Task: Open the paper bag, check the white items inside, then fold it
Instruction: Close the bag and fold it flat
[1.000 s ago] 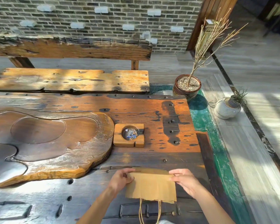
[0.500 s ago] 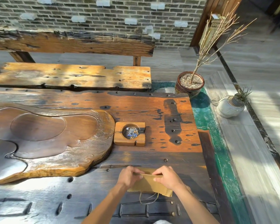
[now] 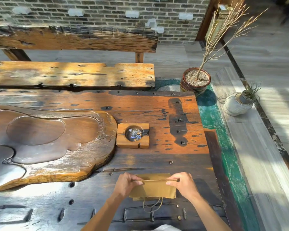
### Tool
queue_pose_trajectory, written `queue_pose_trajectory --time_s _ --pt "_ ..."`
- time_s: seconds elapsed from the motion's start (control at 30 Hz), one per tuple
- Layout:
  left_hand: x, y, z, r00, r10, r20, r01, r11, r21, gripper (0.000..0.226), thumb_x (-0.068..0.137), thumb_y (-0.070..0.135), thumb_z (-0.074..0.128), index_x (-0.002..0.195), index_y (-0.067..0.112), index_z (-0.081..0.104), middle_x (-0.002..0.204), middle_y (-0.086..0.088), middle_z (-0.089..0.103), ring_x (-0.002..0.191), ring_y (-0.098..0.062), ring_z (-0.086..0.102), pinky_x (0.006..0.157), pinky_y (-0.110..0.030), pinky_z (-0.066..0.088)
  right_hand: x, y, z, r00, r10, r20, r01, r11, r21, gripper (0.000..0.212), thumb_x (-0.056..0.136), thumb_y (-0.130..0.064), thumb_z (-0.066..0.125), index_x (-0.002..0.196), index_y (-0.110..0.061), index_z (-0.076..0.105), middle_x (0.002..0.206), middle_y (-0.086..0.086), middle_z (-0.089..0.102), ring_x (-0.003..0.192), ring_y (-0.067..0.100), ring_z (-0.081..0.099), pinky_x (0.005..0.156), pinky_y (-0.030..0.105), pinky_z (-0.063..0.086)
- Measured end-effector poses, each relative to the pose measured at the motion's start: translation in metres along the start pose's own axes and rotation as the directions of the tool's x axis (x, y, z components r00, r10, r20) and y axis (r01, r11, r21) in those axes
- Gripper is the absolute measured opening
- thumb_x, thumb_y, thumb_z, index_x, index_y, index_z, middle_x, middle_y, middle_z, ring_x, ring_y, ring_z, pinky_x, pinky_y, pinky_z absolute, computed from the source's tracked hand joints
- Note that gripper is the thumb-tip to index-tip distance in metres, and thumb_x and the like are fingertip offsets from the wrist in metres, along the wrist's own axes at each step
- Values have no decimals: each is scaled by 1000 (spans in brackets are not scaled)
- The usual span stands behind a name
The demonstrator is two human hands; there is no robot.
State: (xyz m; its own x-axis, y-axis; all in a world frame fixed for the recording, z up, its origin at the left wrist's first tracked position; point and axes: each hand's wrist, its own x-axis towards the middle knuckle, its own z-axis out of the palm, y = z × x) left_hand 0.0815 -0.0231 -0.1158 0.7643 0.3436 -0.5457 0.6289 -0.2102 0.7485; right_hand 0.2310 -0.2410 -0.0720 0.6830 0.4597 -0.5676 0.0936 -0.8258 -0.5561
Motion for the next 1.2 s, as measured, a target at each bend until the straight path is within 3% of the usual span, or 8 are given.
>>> queue_pose_trajectory --time_s 0.13,0.37,0.6,0.73,0.87,1.0,1.1,1.2 --pt "1 -9 -3 1000 -5 -27 4 999 -43 35 76 16 82 64 49 76 79 24 77 85 -1 73 83 -24 55 1 13 -2 999 8 -33 -7 1000 15 24 70 -36 83 61 -49 65 84 -19 75 99 11 64 86 28 46" --pt "-10 -21 0 986 -156 -51 141 964 -224 14 75 9 83 68 22 82 75 -1 79 71 -14 70 70 -28 56 -4 18 4 1000 28 -4 -27 983 182 19 78 -13 79 89 -28 78 95 -10 76 97 9 68 94 34 50" --pt "-17 -15 -1 979 -194 -62 168 942 -291 22 77 6 80 58 17 78 66 -3 73 66 -16 64 68 -26 51 -7 14 1 997 59 -45 -47 972 230 10 77 -12 79 77 -21 78 75 -9 78 77 9 73 81 36 56" --pt "-23 4 -15 981 -162 -106 114 926 -359 22 79 3 78 59 9 72 64 -2 68 65 -15 59 63 -19 47 -9 -4 -14 998 11 -65 6 969 246 12 79 -12 78 71 -21 74 70 -5 76 71 10 70 75 30 53" --pt "-30 33 -38 982 -93 -166 23 925 -380 24 80 3 77 58 10 70 57 6 67 58 -7 58 59 -15 45 -12 -32 -37 991 -91 -101 114 961 250 11 83 -11 74 75 -16 70 68 -11 66 67 2 61 60 7 42" --pt "-37 70 -67 972 26 -232 -107 932 -345 23 79 9 79 57 13 72 56 7 69 57 -1 60 64 -22 47 -18 -64 -67 968 -184 -172 216 957 195 17 85 -13 74 73 -23 66 70 -13 65 70 6 59 63 13 42" --pt "-48 103 -92 952 96 -289 -194 922 -336 8 76 16 82 75 9 79 76 -9 79 73 -17 68 76 -37 54 -21 -89 -95 938 -247 -243 294 938 183 21 83 -13 75 69 -27 68 70 -12 69 71 4 62 66 21 44" --pt "-63 149 -112 921 166 -353 -302 877 -375 4 75 7 81 71 6 78 72 -5 77 69 -17 67 66 -32 54 -29 -113 -124 896 -292 -335 370 907 200 22 80 -10 78 68 -27 72 65 -11 73 65 11 65 65 29 48"
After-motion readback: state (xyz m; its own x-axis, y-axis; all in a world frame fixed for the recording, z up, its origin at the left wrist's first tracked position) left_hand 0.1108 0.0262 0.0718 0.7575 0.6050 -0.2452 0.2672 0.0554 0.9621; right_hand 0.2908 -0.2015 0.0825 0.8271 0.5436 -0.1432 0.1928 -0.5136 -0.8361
